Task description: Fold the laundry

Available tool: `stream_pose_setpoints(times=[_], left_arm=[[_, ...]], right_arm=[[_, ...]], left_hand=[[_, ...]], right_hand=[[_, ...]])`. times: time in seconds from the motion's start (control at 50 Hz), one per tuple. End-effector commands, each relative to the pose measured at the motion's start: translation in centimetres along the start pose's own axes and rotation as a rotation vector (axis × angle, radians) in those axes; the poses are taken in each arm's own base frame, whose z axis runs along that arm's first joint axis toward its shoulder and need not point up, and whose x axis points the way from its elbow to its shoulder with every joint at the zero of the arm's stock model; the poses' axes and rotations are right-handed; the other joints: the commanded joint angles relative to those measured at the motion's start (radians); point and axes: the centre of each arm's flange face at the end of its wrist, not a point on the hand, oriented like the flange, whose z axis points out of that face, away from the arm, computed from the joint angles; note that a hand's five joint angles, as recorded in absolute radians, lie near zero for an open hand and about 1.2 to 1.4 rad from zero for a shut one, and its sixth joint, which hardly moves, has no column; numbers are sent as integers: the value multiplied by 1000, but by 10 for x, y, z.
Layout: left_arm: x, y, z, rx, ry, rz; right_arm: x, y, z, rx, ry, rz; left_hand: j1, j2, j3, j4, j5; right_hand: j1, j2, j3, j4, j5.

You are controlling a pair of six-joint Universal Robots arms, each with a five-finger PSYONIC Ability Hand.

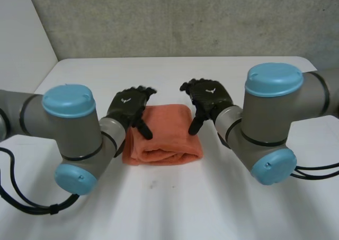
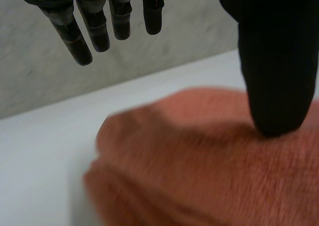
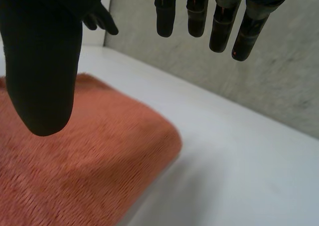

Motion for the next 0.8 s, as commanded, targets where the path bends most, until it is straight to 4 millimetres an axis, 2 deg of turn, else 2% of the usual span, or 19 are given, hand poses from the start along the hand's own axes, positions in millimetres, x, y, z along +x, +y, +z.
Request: stream_pose_setpoints(times=[0.02, 0.16, 0.3, 0.38, 0.46, 0.48, 0.5, 0.54, 0.56, 0.6, 0.62, 0.64, 0.7, 0.72, 0.76, 0.8], left_arm=[[-12, 20, -1, -62, -94, 75], [-16, 42, -12, -145, -90, 261], [-16, 47, -15, -160, -79, 349], [-14, 37, -17, -135, -76, 351], [-11, 13, -22, -68, -80, 348], [-9, 0, -26, -33, -82, 346], [-9, -7, -28, -12, -83, 345], [-8, -25, -33, 39, -90, 339], [-9, -45, -38, 95, -104, 331], [-12, -64, -44, 145, -119, 318], [-12, -73, -47, 171, -123, 307], [-12, -90, -53, 221, -130, 285], [-15, -121, -64, 301, -144, 244], [-18, -130, -68, 320, -151, 230], [-33, -154, -81, 348, -188, 191], [-48, -169, -93, 336, -219, 156]], right_arm=[[-9, 20, 13, -76, -60, -5], [-13, 40, 26, -133, -80, -58], [-14, 52, 29, -169, -67, -163], [-13, 51, 28, -181, -55, -176], [-11, 43, 27, -169, -49, -176], [-11, 43, 27, -169, -49, -176], [-10, 31, 25, -141, -42, -170], [-7, -11, 12, -38, -22, -165], [-7, -22, 7, -9, -15, -161], [-4, -45, -2, 48, 11, -144], [2, -65, -11, 101, 48, -121], [7, -75, -15, 128, 75, -109], [24, -98, -28, 192, 164, -86], [35, -112, -39, 227, 219, -80], [50, -131, -58, 275, 285, -74], [59, -140, -69, 295, 319, -71]], left_hand=[[27, 20, 6, 16, -3], [6, 0, -15, -4, -23], [-6, -12, -27, -16, -35], [-6, -12, -27, -16, -35], [-6, -12, -27, -16, -35], [-9, -15, -30, -19, -38], [-12, -18, -32, -22, -41], [-15, -21, -35, -25, -44], [-15, -21, -35, -25, -44], [-15, -21, -35, -25, -44], [-15, -21, -35, -25, -44], [-12, -18, -33, -22, -41], [-6, -12, -27, -16, -35], [-6, -12, -27, -16, -35], [-3, -9, -24, -13, -32], [-3, -9, -24, -13, -32]], right_hand=[[-32, -49, -39, -57, -62], [-32, -49, -39, -57, -62], [-32, -49, -39, -57, -62], [-32, -49, -39, -57, -62], [-32, -49, -39, -57, -62], [-32, -49, -39, -57, -62], [-32, -49, -39, -57, -62], [-32, -49, -39, -57, -62], [-32, -49, -39, -57, -62], [-32, -49, -39, -57, -62], [-32, -49, -39, -57, -62], [-32, -49, -39, -57, -62], [-32, -49, -39, -57, -62], [-32, -49, -39, -57, -62], [-32, -49, -39, -57, -62], [-32, -49, -39, -57, -62]])
